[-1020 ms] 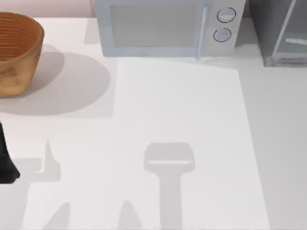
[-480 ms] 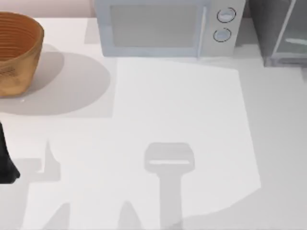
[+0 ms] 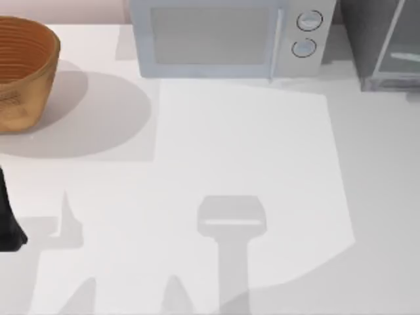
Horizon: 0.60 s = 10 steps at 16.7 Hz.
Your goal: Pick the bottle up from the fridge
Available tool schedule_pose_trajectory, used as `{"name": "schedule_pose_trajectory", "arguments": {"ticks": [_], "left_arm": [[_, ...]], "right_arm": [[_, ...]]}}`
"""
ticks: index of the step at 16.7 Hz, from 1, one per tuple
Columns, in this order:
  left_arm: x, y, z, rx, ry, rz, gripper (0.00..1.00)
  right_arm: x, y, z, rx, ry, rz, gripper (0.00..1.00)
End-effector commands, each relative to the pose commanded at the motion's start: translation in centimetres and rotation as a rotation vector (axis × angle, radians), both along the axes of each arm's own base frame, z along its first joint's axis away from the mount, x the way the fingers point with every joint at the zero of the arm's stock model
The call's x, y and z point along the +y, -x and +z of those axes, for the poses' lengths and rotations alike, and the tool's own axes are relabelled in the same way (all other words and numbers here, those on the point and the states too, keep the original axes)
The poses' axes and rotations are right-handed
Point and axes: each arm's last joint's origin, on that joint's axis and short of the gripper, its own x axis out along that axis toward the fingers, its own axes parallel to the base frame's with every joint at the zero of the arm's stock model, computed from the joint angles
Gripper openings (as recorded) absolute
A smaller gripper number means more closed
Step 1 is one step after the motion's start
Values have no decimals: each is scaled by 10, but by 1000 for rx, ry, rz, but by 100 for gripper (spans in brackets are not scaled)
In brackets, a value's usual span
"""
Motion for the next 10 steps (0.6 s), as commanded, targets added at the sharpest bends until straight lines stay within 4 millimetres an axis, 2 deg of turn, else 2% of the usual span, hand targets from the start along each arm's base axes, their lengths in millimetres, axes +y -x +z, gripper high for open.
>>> {"name": "schedule_pose_trajectory", "arguments": {"ticks": [2,7,10], "left_arm": [[0,0,0,0,0,0,100],[0,0,0,0,0,0,100],[0,0,0,0,0,0,100]], "right_arm": [[0,-8,-3,8,-2,2,100],[0,-51,-1,-4,1,2,100],[1,-61,-1,3,-1,2,100]]}}
